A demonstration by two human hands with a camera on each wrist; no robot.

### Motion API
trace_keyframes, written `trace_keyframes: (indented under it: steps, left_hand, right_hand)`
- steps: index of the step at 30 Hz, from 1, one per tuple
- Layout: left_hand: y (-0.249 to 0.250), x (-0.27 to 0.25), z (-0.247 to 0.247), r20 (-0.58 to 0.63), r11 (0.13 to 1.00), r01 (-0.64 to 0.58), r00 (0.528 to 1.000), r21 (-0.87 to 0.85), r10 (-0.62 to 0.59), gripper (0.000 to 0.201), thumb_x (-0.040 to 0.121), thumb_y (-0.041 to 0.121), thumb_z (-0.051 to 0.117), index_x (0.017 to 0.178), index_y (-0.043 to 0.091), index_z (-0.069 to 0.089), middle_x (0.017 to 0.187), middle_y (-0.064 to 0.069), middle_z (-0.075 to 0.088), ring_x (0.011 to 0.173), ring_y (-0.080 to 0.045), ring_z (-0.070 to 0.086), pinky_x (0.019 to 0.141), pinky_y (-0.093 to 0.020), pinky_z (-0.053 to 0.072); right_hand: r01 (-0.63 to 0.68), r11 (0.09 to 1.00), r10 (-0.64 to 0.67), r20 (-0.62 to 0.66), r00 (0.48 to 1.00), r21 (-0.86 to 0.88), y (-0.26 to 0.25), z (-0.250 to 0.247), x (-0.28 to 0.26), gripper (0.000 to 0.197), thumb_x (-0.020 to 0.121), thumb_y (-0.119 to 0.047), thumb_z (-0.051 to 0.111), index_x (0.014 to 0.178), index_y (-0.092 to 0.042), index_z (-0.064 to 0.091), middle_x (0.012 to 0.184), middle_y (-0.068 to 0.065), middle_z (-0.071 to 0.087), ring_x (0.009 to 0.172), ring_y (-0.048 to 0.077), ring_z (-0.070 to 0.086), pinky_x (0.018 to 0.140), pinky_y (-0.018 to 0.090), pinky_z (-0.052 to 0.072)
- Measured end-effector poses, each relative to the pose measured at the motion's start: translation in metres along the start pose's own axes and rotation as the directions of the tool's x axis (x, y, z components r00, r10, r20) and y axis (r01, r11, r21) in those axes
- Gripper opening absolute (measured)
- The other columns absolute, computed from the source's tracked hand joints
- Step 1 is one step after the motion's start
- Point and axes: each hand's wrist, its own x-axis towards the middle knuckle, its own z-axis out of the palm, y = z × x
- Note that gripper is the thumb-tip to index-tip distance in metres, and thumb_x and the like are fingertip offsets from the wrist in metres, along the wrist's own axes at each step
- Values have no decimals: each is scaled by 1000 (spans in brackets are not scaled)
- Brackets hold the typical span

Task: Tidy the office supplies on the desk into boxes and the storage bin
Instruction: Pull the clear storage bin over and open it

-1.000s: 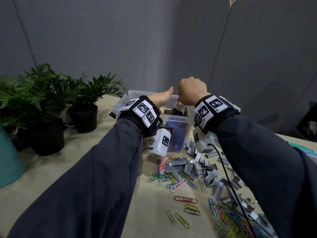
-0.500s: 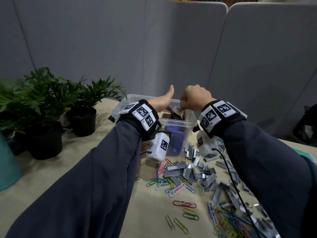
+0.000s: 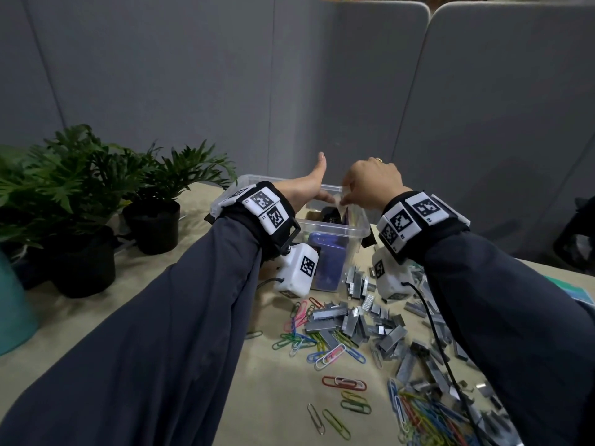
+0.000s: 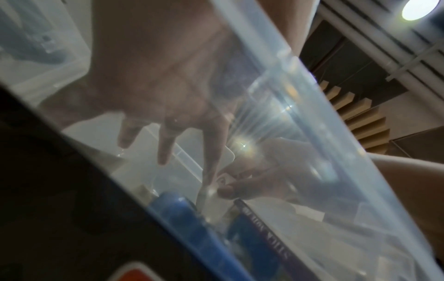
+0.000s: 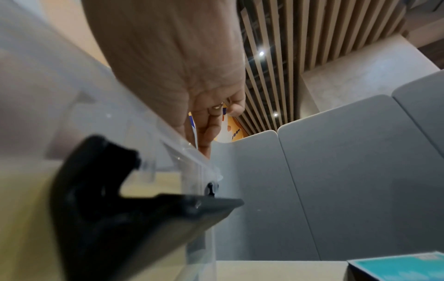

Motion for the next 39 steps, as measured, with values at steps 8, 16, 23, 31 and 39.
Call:
trace_keyframes:
  steps: [8, 16, 23, 31, 39]
  left_hand:
    - [-3, 0, -4, 110, 999, -36, 993, -34, 40, 114, 84, 72, -17, 125, 2, 63, 161, -9, -10, 148, -20, -14, 118, -48, -13]
    - [7, -8, 4, 12, 995, 87, 996, -49, -87, 112, 87, 68, -17, 130, -6, 55, 161, -15, 11, 149, -28, 2, 118, -53, 2]
    - [7, -5, 6, -129, 988, 60, 989, -140, -78, 95, 94, 63, -5, 136, -2, 50, 155, -18, 28, 147, -32, 14, 116, -49, 10]
    - [-17, 26, -7, -448, 979, -149, 891, -142, 70, 30, 94, 11, 53, 121, -3, 58, 108, -12, 60, 93, -24, 55, 82, -36, 51]
    - [-12, 16, -3, -418, 885, -222, 908, -409, 34, 34, 102, 25, 47, 119, -4, 47, 80, -14, 56, 40, -12, 57, 43, -23, 53]
  right_hand:
    - [3, 978, -12, 43, 999, 208, 5, -1, -2, 23, 86, -28, 71, 108, -20, 73, 109, 2, 71, 108, 25, 61, 91, 38, 46]
    - [-64, 978, 42, 110, 993, 200, -3, 12, 0, 30, 89, -19, 60, 119, -17, 66, 118, 7, 66, 109, 29, 62, 90, 38, 50]
    - [-7, 979, -25, 156, 987, 201, -2, 14, 0, 43, 85, -19, 66, 125, -21, 51, 113, 6, 66, 105, 28, 62, 85, 35, 49]
    - [69, 975, -82, 52, 995, 212, -10, 18, -3, 21, 88, -21, 62, 109, -21, 61, 110, 0, 69, 109, 26, 60, 86, 35, 39]
    - [-70, 554, 22, 69, 997, 830, -4, 28, -1, 39, 76, -16, 83, 109, -3, 66, 98, 13, 73, 92, 25, 70, 93, 39, 54]
